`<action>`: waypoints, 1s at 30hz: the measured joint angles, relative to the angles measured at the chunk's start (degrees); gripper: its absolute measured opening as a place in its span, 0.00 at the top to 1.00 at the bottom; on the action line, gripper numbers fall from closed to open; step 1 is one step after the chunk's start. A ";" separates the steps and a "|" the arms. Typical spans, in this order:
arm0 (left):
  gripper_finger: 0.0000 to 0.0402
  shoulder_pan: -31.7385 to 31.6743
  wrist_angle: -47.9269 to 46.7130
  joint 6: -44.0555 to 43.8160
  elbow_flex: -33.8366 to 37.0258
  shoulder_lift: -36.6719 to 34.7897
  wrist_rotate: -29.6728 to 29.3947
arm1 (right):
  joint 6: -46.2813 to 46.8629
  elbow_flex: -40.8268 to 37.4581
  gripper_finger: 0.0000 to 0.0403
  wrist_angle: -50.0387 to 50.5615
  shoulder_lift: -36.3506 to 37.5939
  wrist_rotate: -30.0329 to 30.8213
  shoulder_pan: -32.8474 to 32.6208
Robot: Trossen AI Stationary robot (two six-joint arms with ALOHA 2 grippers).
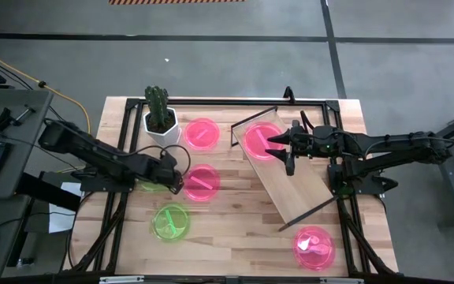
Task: Place and stack plates onto a shelf
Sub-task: Put the green plate on the shelf
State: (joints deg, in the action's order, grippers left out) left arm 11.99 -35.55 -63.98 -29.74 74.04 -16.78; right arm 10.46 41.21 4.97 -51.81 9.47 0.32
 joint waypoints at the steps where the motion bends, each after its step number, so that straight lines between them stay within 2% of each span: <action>1: 0.60 0.12 0.17 -0.09 0.00 0.52 -0.06 | 0.00 0.00 0.54 0.00 0.00 0.23 0.00; 8: 0.60 0.23 0.00 -1.41 -0.33 4.27 -0.72 | 0.00 0.00 0.54 0.00 0.00 1.71 0.02; 13: 0.62 0.21 -0.72 -0.63 -0.64 4.21 -0.39 | -0.01 0.00 0.54 0.04 0.00 1.71 0.02; 16: 0.69 0.13 -3.92 1.44 -2.17 3.48 0.77 | -0.02 0.00 0.54 0.07 0.00 1.75 0.02; 23: 0.97 -0.12 -11.23 6.09 -7.13 0.78 -0.06 | 0.00 0.00 0.54 0.32 0.02 1.91 0.02; 30: 1.00 -0.12 -17.33 10.50 -13.28 -2.09 -0.66 | 0.00 0.00 0.54 0.37 0.00 1.86 0.02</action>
State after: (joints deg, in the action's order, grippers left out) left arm 11.88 -52.88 -53.48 -43.01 71.94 -17.44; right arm 10.46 41.21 5.35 -51.81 11.33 0.34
